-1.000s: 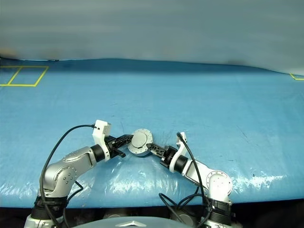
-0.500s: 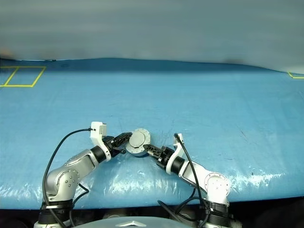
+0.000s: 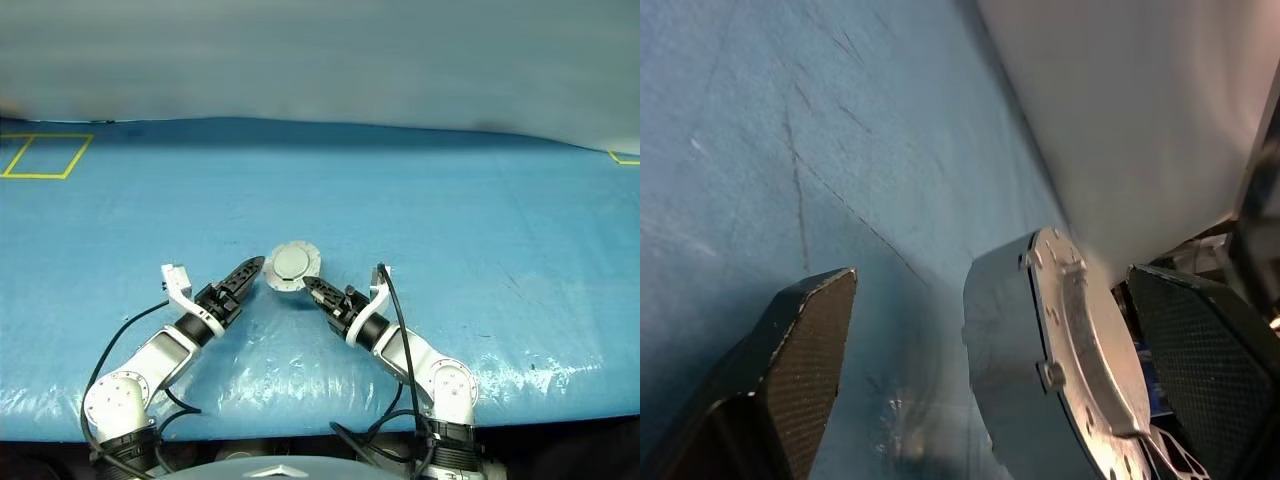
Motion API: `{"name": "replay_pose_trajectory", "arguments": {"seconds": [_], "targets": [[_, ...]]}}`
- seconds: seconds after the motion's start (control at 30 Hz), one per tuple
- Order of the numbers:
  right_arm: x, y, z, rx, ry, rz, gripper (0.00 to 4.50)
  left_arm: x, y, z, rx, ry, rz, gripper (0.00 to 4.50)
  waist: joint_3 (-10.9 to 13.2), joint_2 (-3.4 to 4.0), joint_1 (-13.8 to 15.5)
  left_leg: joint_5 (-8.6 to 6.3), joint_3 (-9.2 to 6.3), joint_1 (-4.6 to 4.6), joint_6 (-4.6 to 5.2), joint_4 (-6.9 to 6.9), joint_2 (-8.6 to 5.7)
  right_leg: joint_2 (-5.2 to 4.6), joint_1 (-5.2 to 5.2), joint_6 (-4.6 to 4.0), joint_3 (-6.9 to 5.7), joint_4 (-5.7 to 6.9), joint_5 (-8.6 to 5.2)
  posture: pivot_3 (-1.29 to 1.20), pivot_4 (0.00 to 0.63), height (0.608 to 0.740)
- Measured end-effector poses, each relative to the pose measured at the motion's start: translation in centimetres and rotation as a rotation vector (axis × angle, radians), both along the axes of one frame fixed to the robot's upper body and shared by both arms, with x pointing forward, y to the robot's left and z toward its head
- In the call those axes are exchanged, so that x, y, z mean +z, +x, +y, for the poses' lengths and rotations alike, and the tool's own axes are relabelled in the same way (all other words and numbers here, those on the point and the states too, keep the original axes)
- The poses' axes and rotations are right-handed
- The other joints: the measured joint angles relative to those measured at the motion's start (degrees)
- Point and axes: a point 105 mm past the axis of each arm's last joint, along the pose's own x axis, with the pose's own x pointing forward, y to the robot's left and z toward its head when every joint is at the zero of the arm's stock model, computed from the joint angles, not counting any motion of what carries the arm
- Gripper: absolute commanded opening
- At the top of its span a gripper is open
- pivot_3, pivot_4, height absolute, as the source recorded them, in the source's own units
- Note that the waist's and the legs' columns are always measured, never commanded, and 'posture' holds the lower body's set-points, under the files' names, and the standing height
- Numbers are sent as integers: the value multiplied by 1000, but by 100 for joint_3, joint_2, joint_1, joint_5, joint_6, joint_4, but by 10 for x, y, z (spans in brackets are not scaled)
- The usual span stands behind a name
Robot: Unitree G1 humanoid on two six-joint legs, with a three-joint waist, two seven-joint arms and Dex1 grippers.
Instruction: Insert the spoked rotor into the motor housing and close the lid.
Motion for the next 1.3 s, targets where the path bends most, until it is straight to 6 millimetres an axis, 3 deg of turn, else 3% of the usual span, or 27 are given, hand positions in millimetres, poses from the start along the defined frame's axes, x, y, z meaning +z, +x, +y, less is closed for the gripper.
{"name": "replay_pose_trajectory", "arguments": {"seconds": [0.1,0.3,0.73,0.83,1.0,1.3], "targets": [[9,7,1,-9,8,-32,1287,11,-4,-8,-5,-171,-16,4500,8,-7,4,-1,1,-1,1,6,0,-2,1,1,1,2,1,0,150,740],[20,12,7,11,29,-65,1286,24,-7,-7,9,-335,-33,4500,10,-10,14,-1,0,1,1,7,-2,0,5,0,0,2,1,0,150,740],[18,-7,32,145,48,-40,1286,27,-3,-25,-20,-438,-15,4500,9,-11,18,-1,0,4,4,14,-11,0,11,1,-1,3,2,0,150,740],[14,-10,34,164,33,-32,1286,27,-2,-28,-29,-441,-11,3870,9,-11,18,-1,-1,4,4,16,-33,0,12,2,-2,4,3,0,150,740],[20,-11,32,152,17,-71,1286,25,-2,-28,-25,-445,-1,2360,9,-11,19,-1,-3,6,4,17,-36,0,15,2,-2,5,2,0,150,740],[6,-11,10,81,-76,-74,4267,20,1,-20,18,-420,20,2387,9,-11,25,-2,-4,5,5,26,-38,-1,17,4,-2,7,4,0,150,740]]}}
